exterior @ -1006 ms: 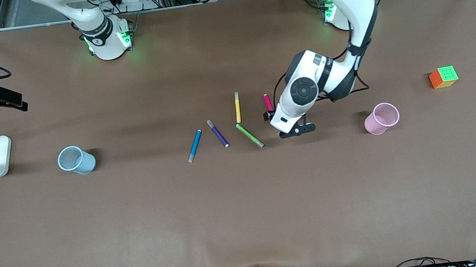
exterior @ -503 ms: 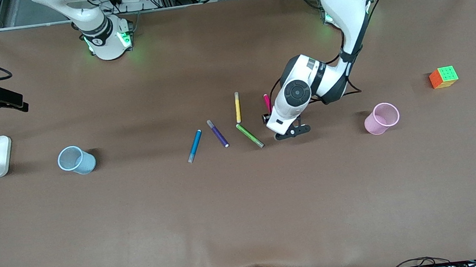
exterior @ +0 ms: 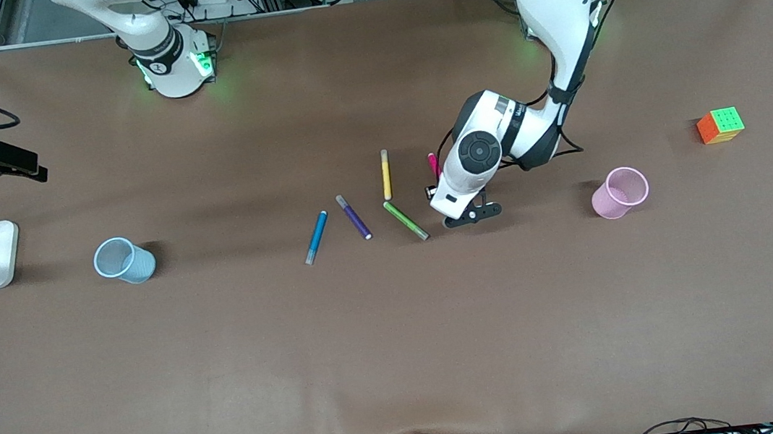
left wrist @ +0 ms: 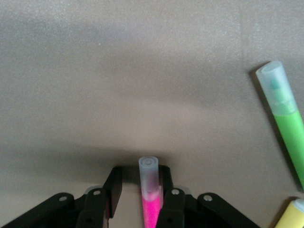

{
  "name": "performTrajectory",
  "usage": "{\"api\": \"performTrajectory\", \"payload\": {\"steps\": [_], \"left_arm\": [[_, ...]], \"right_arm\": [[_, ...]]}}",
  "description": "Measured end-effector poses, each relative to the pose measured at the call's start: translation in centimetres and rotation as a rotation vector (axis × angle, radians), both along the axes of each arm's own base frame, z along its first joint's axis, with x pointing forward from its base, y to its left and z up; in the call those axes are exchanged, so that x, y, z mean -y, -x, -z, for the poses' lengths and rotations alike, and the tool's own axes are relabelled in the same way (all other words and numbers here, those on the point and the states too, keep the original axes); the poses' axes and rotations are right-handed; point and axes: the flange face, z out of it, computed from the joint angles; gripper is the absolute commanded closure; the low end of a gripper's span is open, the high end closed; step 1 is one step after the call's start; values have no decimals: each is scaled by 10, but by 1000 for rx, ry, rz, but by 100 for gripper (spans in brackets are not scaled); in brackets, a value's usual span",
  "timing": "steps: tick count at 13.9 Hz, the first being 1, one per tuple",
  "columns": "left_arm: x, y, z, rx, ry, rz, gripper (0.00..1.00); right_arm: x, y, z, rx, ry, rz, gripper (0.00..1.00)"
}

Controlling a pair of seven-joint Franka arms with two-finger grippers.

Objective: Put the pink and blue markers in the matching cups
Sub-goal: 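Carry the pink marker over the pink cup while the right gripper reaches out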

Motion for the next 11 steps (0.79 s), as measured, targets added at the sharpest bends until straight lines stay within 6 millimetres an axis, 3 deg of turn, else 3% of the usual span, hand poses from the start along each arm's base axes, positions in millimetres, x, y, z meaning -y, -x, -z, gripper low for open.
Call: {"api": "performTrajectory", "payload": {"steps": [1,7,11], "left_arm": [[0,0,0,0,0,-1,100],[-4,-9,-9,11,1,-12,100],[-25,-30,-60,73,-28,12,100]], "right_arm": [[-1,0,-2,5,-1,-2,0],[-45,-5,-7,55,-3,-72,0],[-47,-6,-7,60,-3,-75,0]]}}
